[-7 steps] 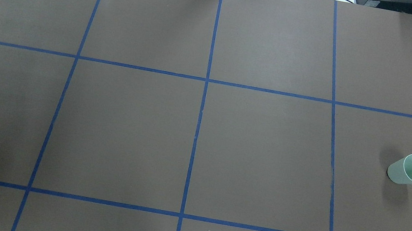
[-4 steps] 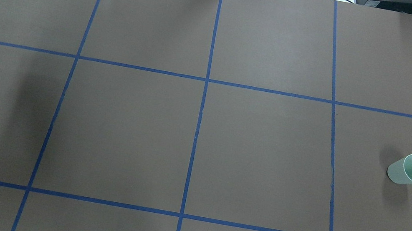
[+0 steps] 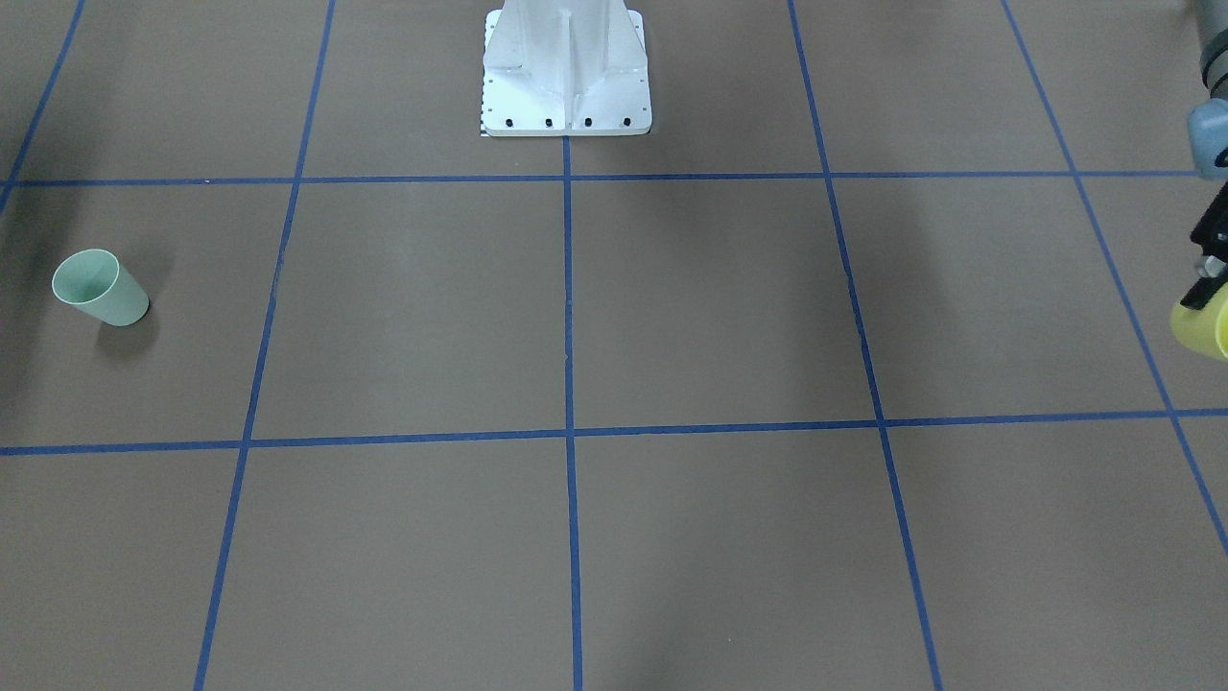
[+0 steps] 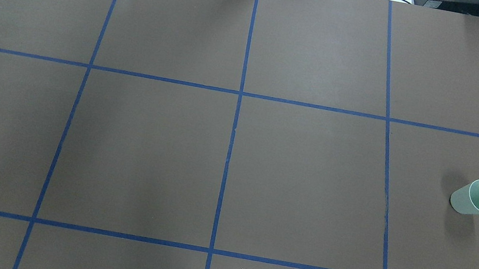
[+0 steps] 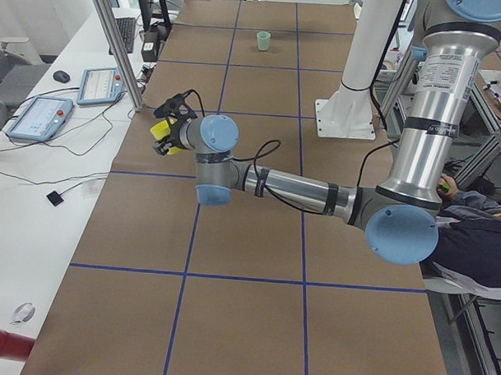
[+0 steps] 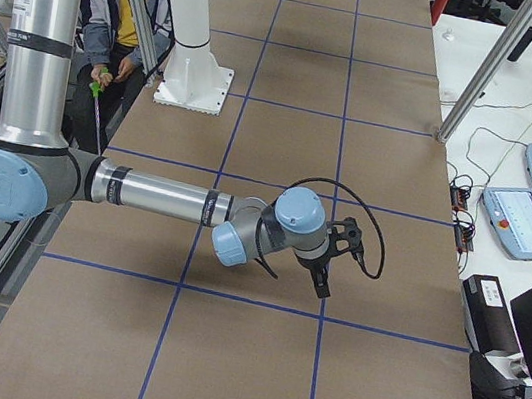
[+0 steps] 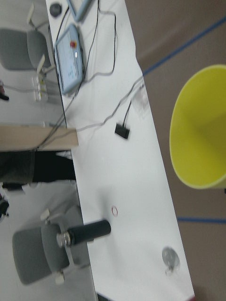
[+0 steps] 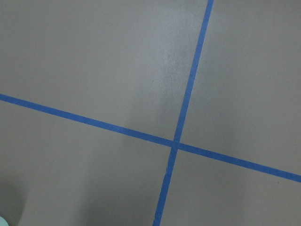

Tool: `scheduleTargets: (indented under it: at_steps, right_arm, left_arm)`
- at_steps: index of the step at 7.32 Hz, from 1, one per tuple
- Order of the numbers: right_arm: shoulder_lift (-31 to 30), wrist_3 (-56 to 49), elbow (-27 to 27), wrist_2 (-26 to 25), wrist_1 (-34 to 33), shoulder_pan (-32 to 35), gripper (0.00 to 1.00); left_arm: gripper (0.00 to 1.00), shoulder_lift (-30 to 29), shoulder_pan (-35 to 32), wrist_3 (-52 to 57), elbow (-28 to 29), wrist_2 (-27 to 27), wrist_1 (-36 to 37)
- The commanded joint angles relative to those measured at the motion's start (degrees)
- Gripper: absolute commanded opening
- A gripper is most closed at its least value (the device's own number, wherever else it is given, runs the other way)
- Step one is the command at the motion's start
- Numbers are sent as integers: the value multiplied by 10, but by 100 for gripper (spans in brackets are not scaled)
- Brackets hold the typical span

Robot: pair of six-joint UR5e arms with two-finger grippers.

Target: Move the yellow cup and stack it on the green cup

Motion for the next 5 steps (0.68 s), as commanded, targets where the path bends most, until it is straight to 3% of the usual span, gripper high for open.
scheduleTargets:
  at_steps: [1,3,5]
  right_arm:
    - [49,9,22,76,-3,-6,100]
    - [105,137,46,93,-4,-61,100]
    - [212,360,60,84,-6,-156,100]
  left_arm:
    - [39,-18,81,6,-12,-35,-79]
    - [39,-64,104,6,-2,-31,-100]
    - [46,-87,181,34,-5,-3,-101]
